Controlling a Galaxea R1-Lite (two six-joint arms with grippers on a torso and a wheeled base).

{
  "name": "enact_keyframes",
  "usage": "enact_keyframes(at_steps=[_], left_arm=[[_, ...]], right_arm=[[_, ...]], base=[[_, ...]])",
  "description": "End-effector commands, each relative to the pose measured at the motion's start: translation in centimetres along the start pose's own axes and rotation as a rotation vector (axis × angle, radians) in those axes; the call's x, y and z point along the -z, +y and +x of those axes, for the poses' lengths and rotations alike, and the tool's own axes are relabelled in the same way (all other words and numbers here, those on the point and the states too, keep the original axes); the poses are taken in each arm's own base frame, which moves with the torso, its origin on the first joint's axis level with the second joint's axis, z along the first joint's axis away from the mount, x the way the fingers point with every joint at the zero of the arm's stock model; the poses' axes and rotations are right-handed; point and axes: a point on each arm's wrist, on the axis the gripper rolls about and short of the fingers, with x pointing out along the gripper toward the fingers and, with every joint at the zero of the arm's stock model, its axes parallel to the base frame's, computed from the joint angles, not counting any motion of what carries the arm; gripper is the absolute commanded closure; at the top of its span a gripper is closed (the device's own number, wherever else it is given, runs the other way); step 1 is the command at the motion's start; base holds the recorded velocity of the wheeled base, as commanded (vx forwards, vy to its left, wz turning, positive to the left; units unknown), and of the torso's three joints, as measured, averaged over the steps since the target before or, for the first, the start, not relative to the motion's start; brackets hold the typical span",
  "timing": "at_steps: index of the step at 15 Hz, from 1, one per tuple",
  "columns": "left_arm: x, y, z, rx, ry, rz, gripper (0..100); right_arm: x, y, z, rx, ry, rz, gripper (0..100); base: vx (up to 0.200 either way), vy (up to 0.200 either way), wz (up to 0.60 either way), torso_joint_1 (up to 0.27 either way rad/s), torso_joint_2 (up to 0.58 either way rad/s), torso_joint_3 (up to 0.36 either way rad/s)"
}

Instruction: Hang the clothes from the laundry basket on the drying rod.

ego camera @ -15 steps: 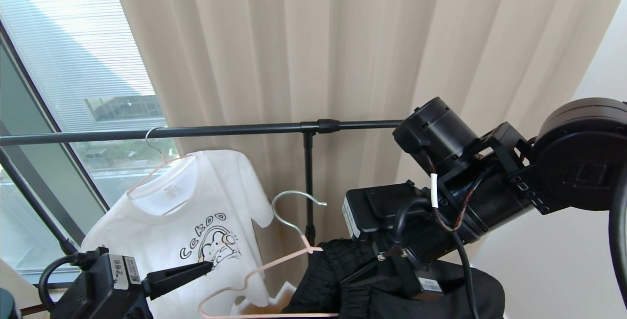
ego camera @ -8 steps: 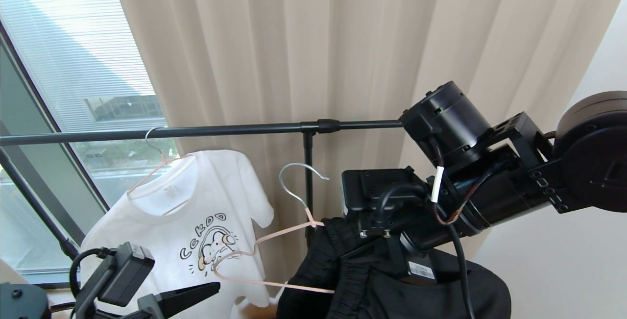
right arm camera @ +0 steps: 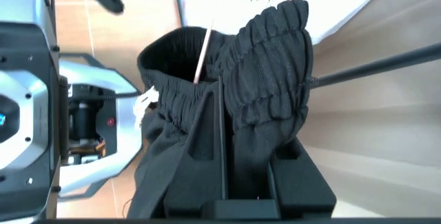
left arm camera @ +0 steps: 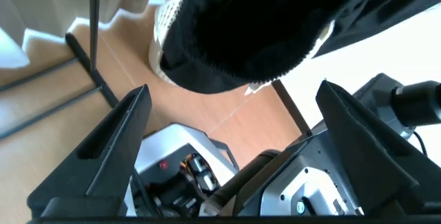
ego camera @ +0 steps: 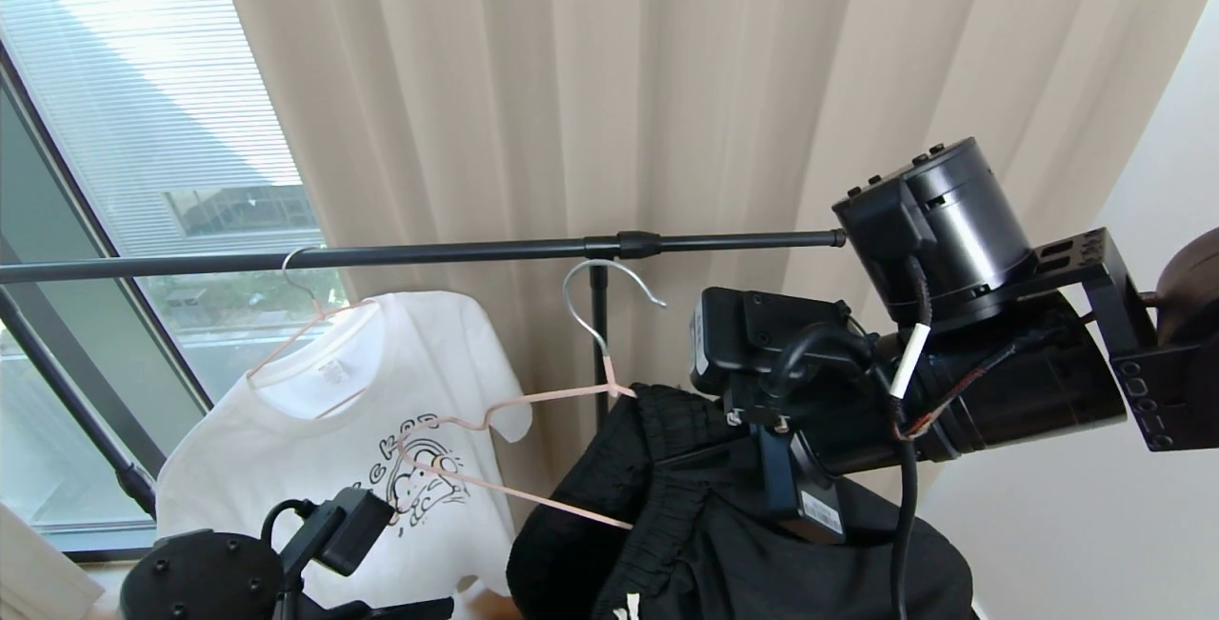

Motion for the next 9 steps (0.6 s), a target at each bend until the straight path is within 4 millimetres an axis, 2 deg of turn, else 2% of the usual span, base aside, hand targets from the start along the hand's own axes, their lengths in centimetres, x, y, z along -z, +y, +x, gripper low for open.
enact_keyframes(at_steps=[1,4,9], left_arm=[[-0.1,0.4,1.2,-0.044,0.016,-0.019,0],[-0.9,0.9,1.3,-0.063,-0.035,-0.039,0],[-1.3,1.3,2.6,-0.072,-0.05,-0.046,0]], right_arm=[[0.4,0.6,-0.7,0.005,-0.017,-0.002,100],[0.7,0.9,-0.9,0.013,-0.031,-0.007,100],[0.7,1.2,-1.2,0.013,-0.039,-0.011,100]], base=[[0.0,0.0,0.0,0.0,0.0,0.0],[0.0,0.0,0.0,0.0,0.0,0.0],[0.0,0.0,0.0,0.0,0.0,0.0]])
